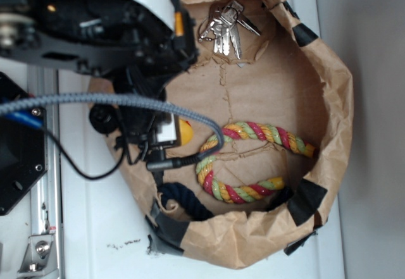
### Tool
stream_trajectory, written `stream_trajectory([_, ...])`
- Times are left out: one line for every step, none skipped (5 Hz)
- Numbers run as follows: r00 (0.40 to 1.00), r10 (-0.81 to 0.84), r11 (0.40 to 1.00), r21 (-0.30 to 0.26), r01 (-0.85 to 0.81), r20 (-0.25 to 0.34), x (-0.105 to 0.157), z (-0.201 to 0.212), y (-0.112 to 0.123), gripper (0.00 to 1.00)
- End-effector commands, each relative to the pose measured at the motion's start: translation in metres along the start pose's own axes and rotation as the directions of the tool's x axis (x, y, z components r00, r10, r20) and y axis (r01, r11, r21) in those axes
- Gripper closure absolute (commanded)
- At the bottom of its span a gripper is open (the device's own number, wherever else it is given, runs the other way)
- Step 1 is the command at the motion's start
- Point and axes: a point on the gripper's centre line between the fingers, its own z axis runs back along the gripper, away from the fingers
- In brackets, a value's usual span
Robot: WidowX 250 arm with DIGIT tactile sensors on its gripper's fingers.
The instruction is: Grab the silver keys.
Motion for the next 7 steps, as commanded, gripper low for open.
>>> stream_trajectory([0.997,0.051,0.997,0.056,-0.054,0.051,0.023,-0.021,0.004,0.00])
stream_trajectory([0.994,0.100,0.992,0.076,-0.103,0.042,0.039,-0.044,0.006,0.00])
stream_trajectory([0.986,0.150,0.980,0.123,-0.158,0.071,0.045,-0.067,0.001,0.00])
stream_trajectory([0.971,0.192,0.965,0.151,-0.213,0.142,0.040,-0.088,-0.002,0.00])
stream_trajectory([0.969,0.193,0.963,0.160,-0.216,0.152,0.035,-0.095,0.007,0.00])
stream_trajectory([0.974,0.172,0.965,0.173,-0.196,0.145,0.031,-0.100,0.022,0.00])
stream_trajectory([0.971,0.165,0.965,0.176,-0.195,0.172,0.028,-0.098,0.029,0.00])
